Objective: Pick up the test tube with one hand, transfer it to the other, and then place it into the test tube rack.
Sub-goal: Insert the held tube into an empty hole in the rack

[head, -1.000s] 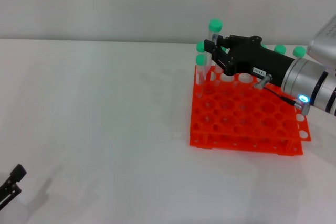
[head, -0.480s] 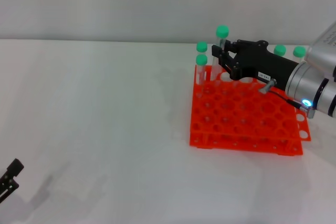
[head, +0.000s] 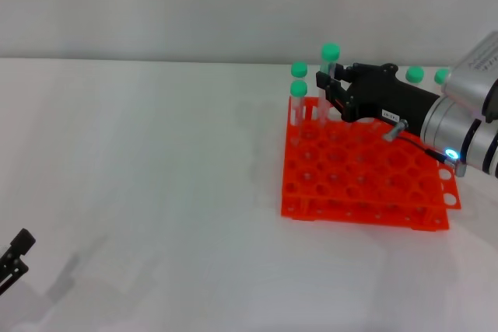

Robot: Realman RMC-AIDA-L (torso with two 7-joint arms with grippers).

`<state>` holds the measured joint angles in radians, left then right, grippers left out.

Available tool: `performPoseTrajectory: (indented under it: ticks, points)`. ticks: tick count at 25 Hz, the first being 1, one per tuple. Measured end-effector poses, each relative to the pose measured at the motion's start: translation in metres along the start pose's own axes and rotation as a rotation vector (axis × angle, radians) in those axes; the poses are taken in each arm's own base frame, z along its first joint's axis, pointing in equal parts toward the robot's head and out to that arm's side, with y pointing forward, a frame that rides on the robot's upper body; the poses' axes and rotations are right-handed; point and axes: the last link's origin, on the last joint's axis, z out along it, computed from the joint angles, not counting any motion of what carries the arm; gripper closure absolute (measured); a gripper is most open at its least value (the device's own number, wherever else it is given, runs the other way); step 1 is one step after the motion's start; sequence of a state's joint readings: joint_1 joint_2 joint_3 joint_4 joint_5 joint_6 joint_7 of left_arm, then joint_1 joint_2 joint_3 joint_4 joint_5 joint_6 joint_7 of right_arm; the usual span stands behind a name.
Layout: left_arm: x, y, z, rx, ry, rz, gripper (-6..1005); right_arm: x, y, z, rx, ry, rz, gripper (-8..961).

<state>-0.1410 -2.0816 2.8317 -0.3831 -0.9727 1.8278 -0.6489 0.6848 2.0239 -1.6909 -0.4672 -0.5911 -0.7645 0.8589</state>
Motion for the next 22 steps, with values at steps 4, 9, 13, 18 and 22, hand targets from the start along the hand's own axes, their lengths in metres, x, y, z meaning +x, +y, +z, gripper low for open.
performPoseTrajectory:
  ticks: [4,9,13,18,22]
  points:
    - [0.0,-0.001,0.0,0.003,-0.001,0.004,111,0.005,0.001,-0.002,0.002,0.015,0.005,743]
    - [0.001,-0.001,0.001,0.002,0.0,0.013,111,0.01,0.003,-0.001,-0.005,0.033,0.004,743]
    - [0.001,-0.001,0.001,0.0,0.0,0.015,111,0.012,0.002,-0.003,0.0,0.04,-0.001,742]
    - [0.001,0.0,0.003,-0.008,0.0,0.015,111,0.017,0.004,-0.003,0.0,0.061,-0.03,742]
    - [0.0,0.0,0.005,-0.015,0.0,0.014,111,0.019,0.01,-0.001,-0.025,0.077,-0.083,742]
